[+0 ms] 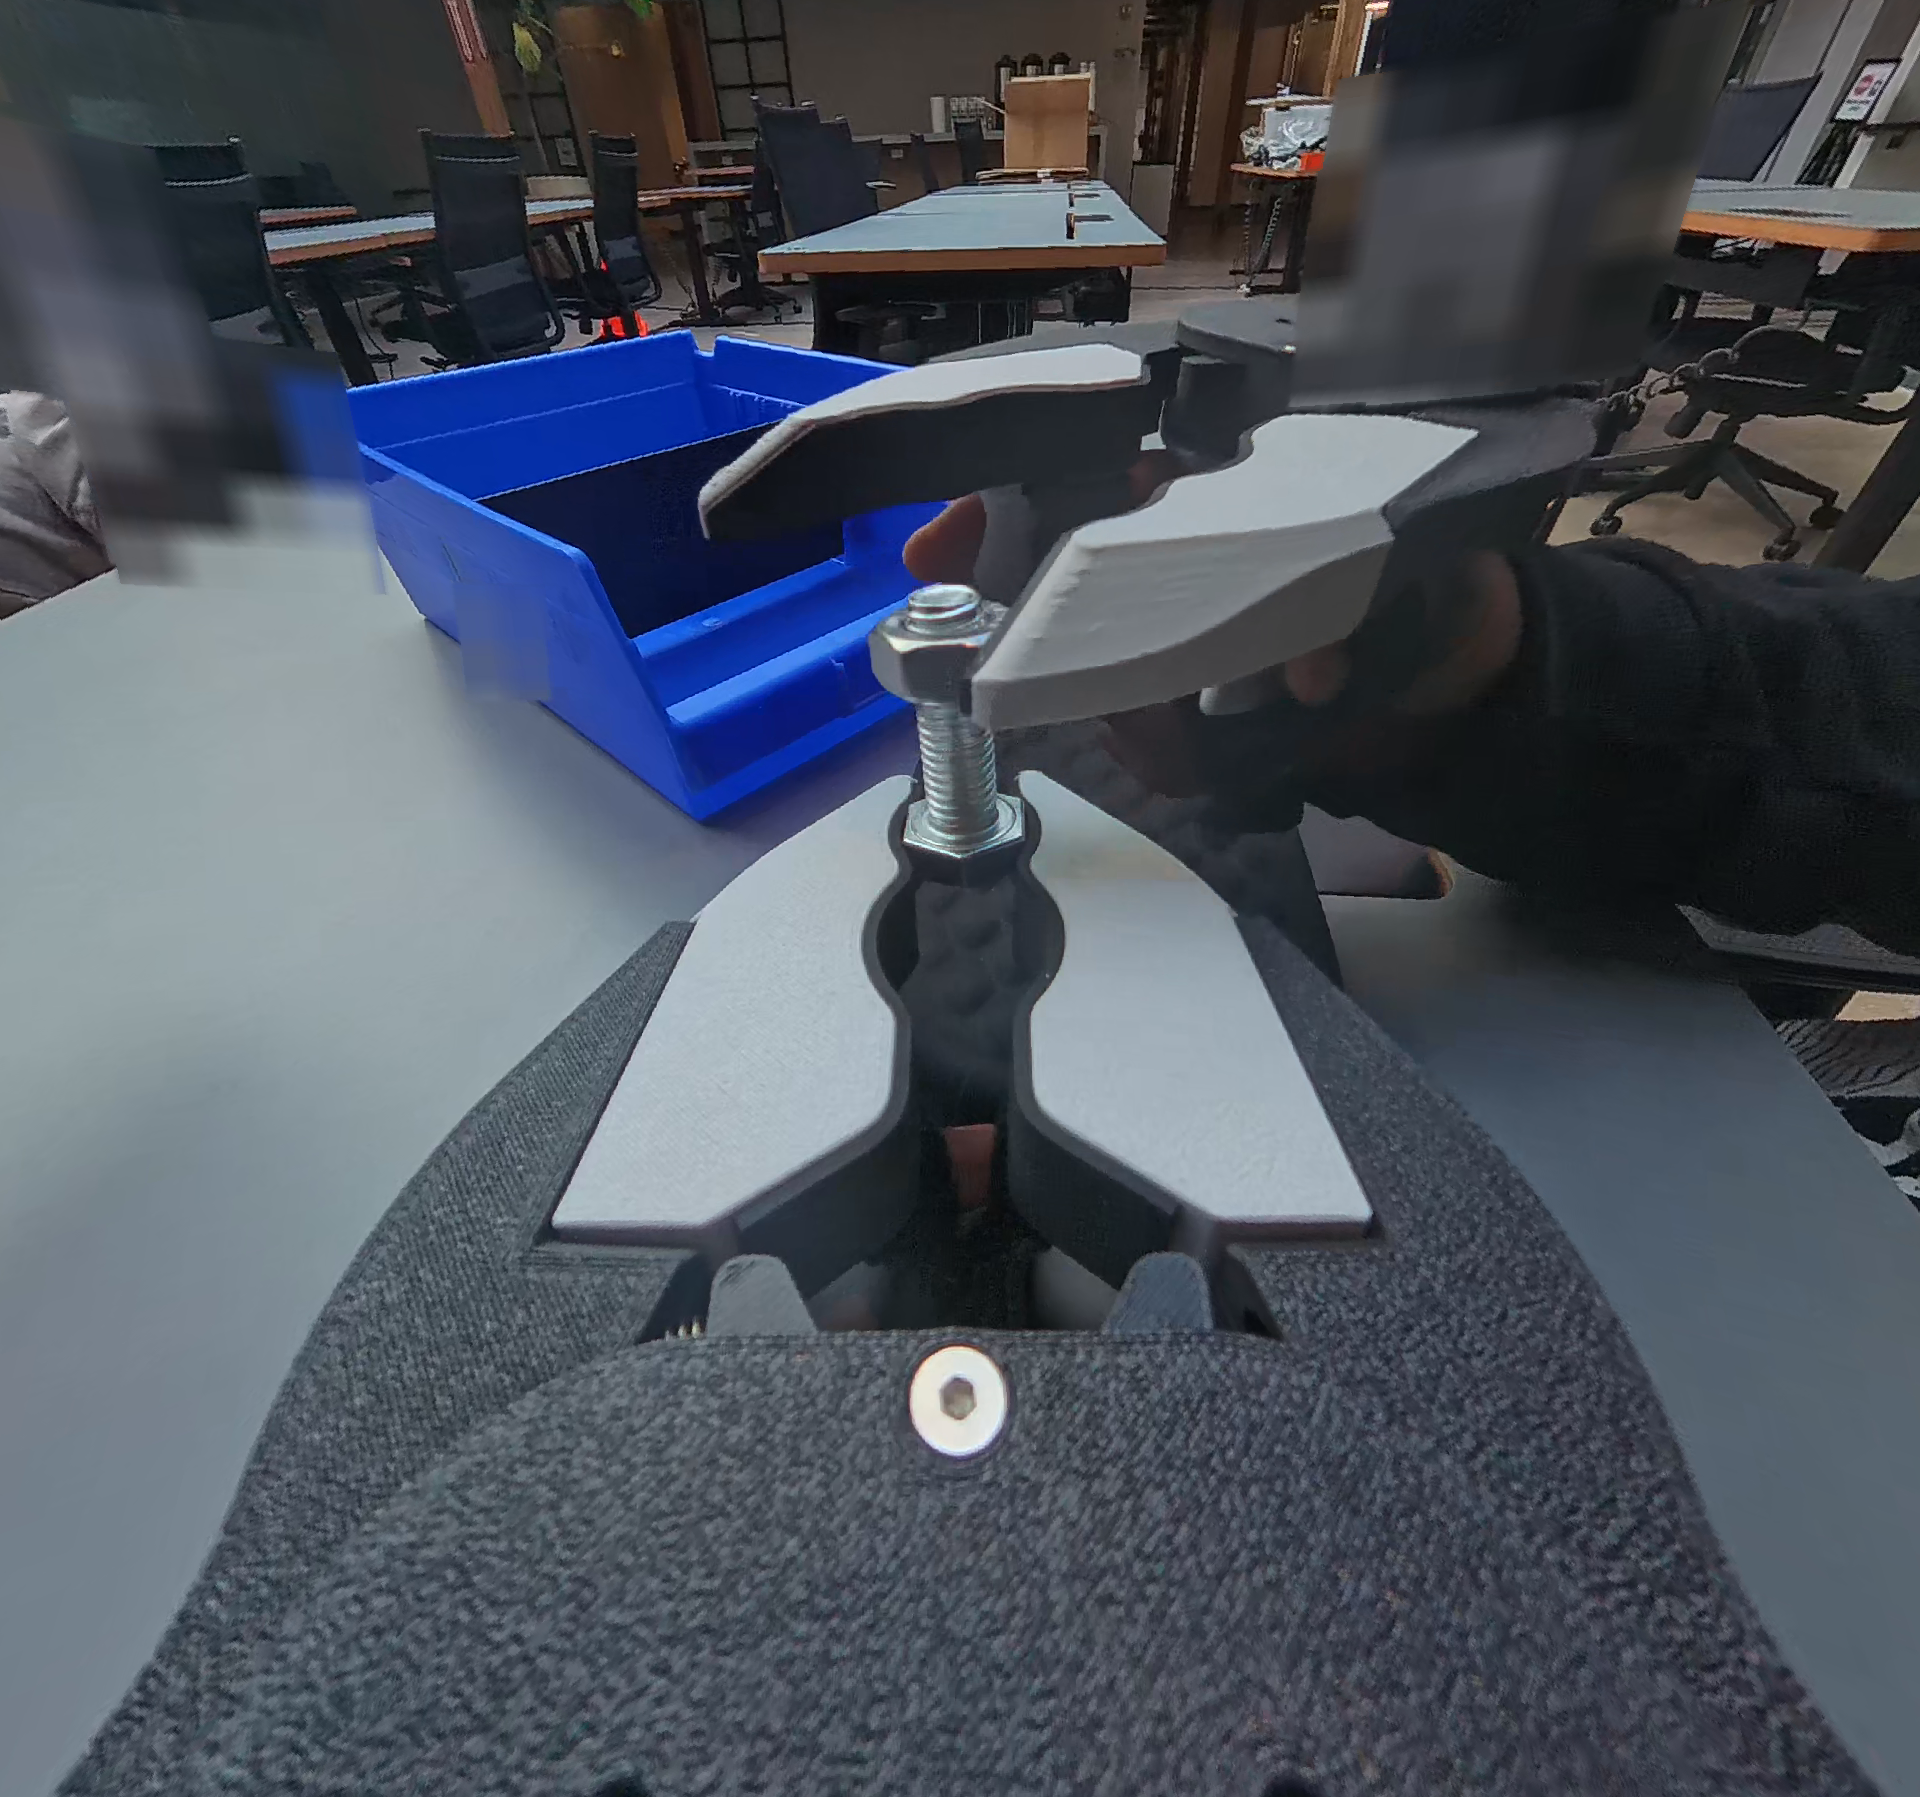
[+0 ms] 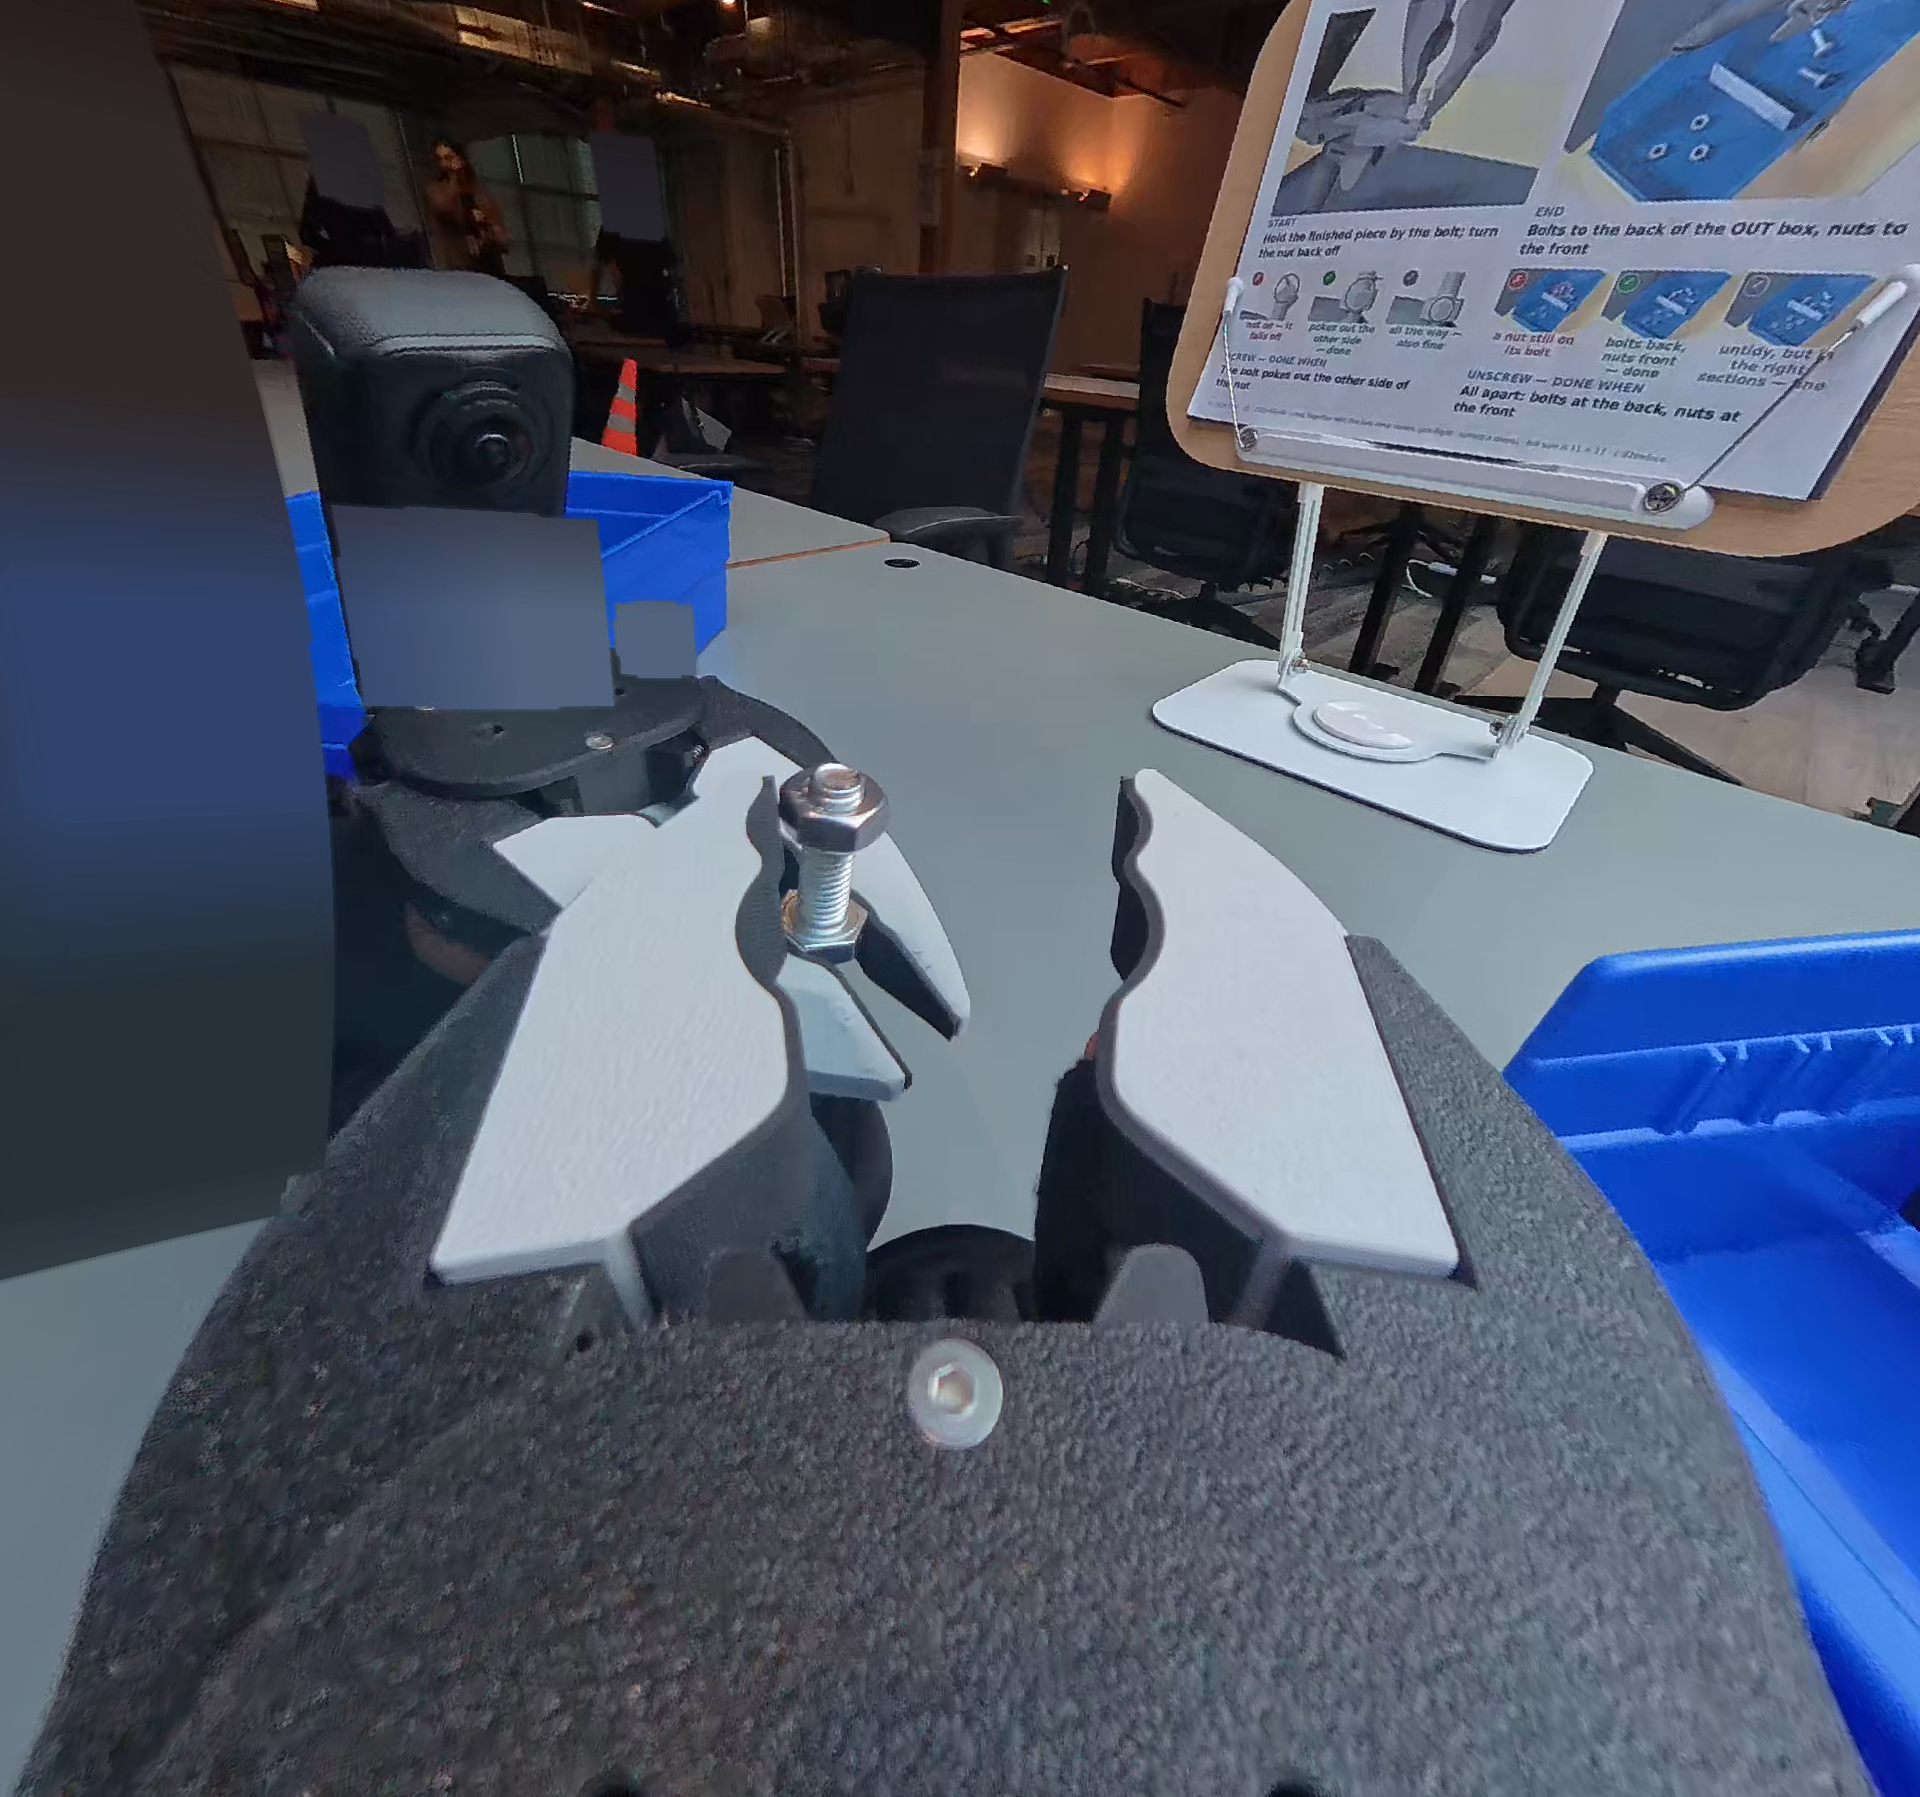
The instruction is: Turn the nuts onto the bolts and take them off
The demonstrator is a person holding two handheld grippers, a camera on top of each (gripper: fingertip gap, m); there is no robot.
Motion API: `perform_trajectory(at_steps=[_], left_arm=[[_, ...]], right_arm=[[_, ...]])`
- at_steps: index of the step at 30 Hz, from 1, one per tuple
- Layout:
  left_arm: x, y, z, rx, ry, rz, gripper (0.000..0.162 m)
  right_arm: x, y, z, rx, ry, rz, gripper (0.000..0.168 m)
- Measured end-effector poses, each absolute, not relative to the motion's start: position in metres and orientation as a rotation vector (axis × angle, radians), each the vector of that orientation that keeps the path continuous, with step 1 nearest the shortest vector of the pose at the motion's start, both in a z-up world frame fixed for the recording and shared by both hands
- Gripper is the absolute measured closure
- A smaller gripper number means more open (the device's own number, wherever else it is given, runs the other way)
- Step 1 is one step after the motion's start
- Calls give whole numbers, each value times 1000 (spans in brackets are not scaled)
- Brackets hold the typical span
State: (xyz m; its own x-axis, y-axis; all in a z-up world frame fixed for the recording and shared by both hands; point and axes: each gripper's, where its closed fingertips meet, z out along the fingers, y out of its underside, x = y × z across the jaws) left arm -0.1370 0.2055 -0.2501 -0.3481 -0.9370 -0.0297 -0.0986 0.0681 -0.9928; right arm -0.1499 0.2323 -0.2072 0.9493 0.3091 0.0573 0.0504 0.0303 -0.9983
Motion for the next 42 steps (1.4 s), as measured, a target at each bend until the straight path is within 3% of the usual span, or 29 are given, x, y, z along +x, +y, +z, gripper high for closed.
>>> perform_trajectory(at_steps=[4, 9, 16, 33, 36, 42], left_arm=[[-137, 206, -249, -1066, 1567, -1377, 149], [-138, 206, -249, -1064, 1566, -1380, 148], [-138, 206, -249, -1064, 1567, -1376, 149], [-138, 206, -250, -1065, 1567, -1378, 148], [-138, 206, -249, -1064, 1563, -1384, 149], [-138, 206, -249, -1063, 1563, -1382, 149]], right_arm=[[-141, 222, -207, -1530, -283, 192, 113], [-126, 214, -204, -1517, -269, 164, 137], [-150, 223, -201, -1505, -338, 277, 107], [-147, 228, -211, -1557, -329, 256, 109], [-130, 217, -212, -1556, -290, 213, 119], [-139, 216, -205, -1515, -297, 309, 105]])
